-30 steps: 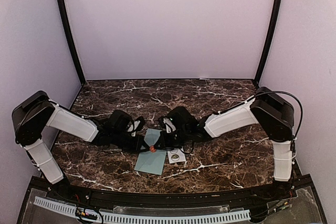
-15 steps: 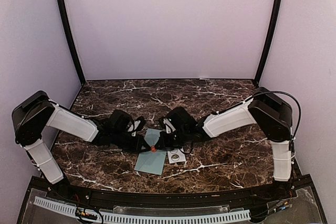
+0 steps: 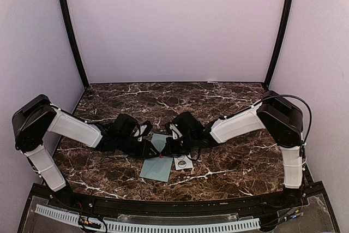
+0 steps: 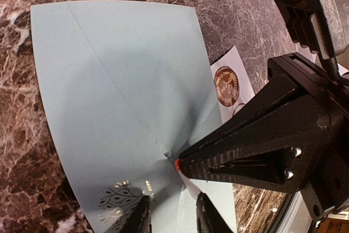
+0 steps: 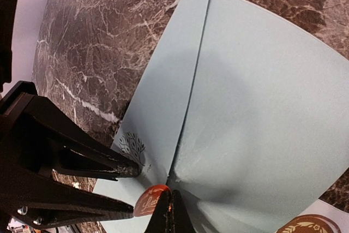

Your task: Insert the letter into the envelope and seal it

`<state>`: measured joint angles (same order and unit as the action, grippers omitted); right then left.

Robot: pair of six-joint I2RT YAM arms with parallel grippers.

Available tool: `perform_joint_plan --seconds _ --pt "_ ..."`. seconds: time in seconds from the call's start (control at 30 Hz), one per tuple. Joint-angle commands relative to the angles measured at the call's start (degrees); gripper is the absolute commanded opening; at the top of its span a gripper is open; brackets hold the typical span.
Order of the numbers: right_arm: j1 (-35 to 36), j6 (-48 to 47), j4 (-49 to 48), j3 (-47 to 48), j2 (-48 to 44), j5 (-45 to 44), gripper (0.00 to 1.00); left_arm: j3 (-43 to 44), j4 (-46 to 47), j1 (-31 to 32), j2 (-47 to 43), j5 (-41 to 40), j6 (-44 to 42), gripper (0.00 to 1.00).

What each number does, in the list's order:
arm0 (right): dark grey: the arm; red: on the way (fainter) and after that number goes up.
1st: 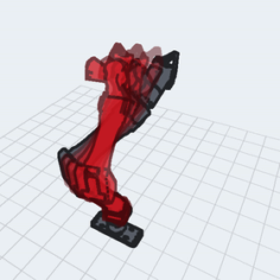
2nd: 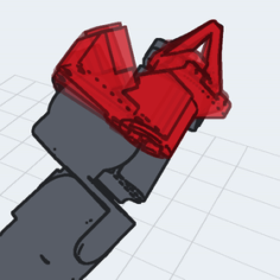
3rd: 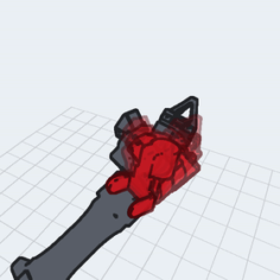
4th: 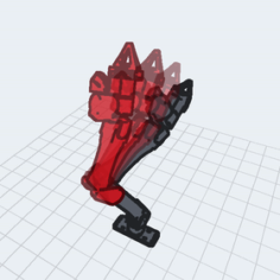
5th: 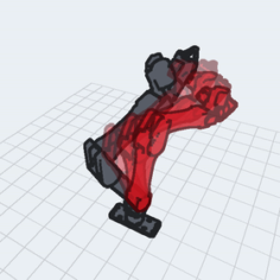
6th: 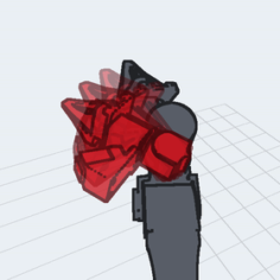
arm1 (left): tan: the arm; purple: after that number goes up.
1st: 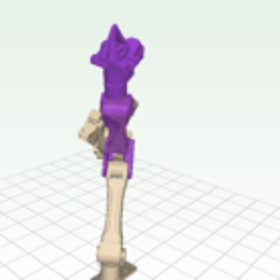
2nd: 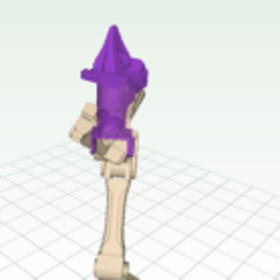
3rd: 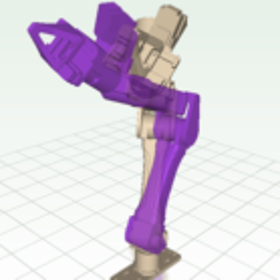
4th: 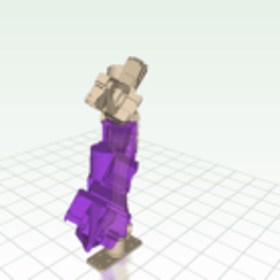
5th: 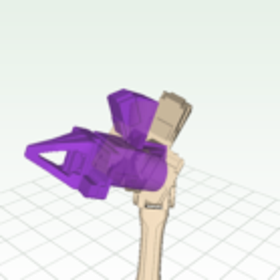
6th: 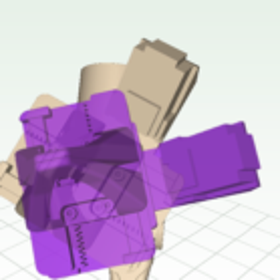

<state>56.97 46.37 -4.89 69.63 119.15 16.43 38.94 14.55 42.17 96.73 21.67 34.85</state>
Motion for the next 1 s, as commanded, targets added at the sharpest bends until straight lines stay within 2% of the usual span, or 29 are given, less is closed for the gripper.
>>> perform_joint_plan --seconds 0.0,0.13,0.3,0.5,0.97 --pt "-0.31 -0.58 0.05 1.39 1.23 -0.91 0.0 -1.49 -6.06 0.1 1.73 -3.64 0.24 0.32" --pt "-0.28 -0.45 0.05 1.39 1.41 -0.94 0.0 -1.57 -6.11 0.09 1.48 -4.01 0.51 0.39" --pt "-0.28 -0.48 0.06 1.46 1.36 -0.94 0.0 -1.23 -6.4 0.1 1.87 -4.25 0.59 0.39" --pt "-0.31 -0.46 -0.01 1.5 1.49 -0.87 0.0 -0.18 -7.82 0.1 3.32 -4.72 0.4 0.26" --pt "-0.28 -0.41 -0.11 1.21 1.08 -0.91 0.0 2.02 -10.94 0.06 5.36 -5.99 -0.11 0.18"
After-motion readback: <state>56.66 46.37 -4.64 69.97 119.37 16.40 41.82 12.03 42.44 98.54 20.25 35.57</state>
